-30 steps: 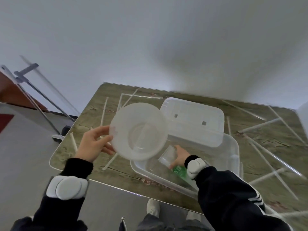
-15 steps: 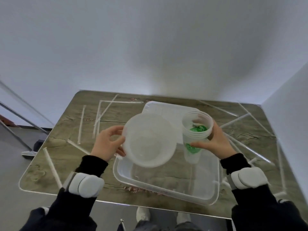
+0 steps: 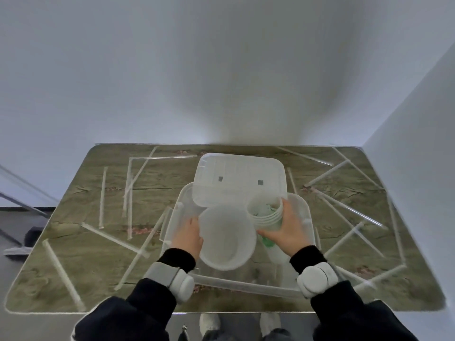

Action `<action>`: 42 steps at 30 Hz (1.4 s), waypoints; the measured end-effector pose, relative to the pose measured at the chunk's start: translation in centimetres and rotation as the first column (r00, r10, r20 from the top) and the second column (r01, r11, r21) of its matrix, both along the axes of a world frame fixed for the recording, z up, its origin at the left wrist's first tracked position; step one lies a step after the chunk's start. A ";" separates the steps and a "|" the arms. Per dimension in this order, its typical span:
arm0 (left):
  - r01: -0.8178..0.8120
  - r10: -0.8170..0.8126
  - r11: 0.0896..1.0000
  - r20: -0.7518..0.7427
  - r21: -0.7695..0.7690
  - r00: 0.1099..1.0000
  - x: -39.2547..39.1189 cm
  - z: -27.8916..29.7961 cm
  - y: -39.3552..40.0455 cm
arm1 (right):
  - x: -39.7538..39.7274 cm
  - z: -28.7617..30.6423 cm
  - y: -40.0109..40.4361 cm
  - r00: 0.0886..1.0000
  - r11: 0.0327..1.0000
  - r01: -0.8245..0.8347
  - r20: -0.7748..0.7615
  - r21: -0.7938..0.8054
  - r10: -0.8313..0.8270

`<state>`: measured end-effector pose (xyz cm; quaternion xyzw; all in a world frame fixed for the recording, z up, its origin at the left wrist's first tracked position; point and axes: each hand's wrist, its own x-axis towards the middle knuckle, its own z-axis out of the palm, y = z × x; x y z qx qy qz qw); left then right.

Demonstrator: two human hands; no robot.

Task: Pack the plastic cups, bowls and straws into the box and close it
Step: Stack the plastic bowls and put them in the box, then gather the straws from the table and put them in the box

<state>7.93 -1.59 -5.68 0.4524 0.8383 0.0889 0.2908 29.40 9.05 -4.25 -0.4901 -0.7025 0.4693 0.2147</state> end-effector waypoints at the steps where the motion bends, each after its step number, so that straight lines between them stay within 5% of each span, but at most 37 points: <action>1: 0.012 -0.012 1.000 -0.016 -0.027 1.000 0.0 -0.1 0.0 | -0.2 -0.3 -0.2 1.000 1.000 0.012 0.023 -0.019 -0.011; 5: 0.022 -0.026 0.999 0.081 0.044 0.996 -0.1 1.0 -0.3 | -0.8 -0.3 -0.4 0.986 0.989 0.130 0.117 -0.070 -0.121; 11: -0.105 -0.027 0.911 0.311 0.399 0.950 -3.7 4.3 -2.4 | -3.8 2.3 -1.2 0.970 0.960 0.204 0.095 0.194 -0.225; 16: -0.349 0.165 0.792 0.375 0.501 0.912 -8.1 4.7 -5.5 | -9.1 4.4 -2.5 0.996 0.984 0.085 -0.002 0.158 -0.086; 24: -0.659 0.567 0.688 0.342 0.304 0.749 -13.7 1.0 -12.7 | -18.4 4.0 -3.7 0.954 0.958 -0.283 -0.091 0.041 0.286; 28: -0.818 0.757 0.552 0.314 0.160 0.572 -15.1 -2.9 -16.9 | -25.3 3.4 -5.5 0.809 0.810 -0.585 0.047 -0.028 0.586; 32: -0.888 0.833 0.458 0.324 0.052 0.449 -17.4 -6.5 -19.9 | -30.8 1.9 -7.6 0.677 0.705 -0.686 0.197 -0.180 0.709; 37: -0.878 0.861 0.475 0.236 -0.055 0.451 -23.1 -9.9 -22.0 | -36.2 -2.8 -11.4 0.607 0.646 -0.647 0.240 -0.406 0.758; 42: -0.743 0.779 0.607 0.029 -0.283 0.626 -27.6 -10.6 -22.6 | -38.4 -6.9 -14.1 0.574 0.713 -0.555 0.424 -0.429 0.701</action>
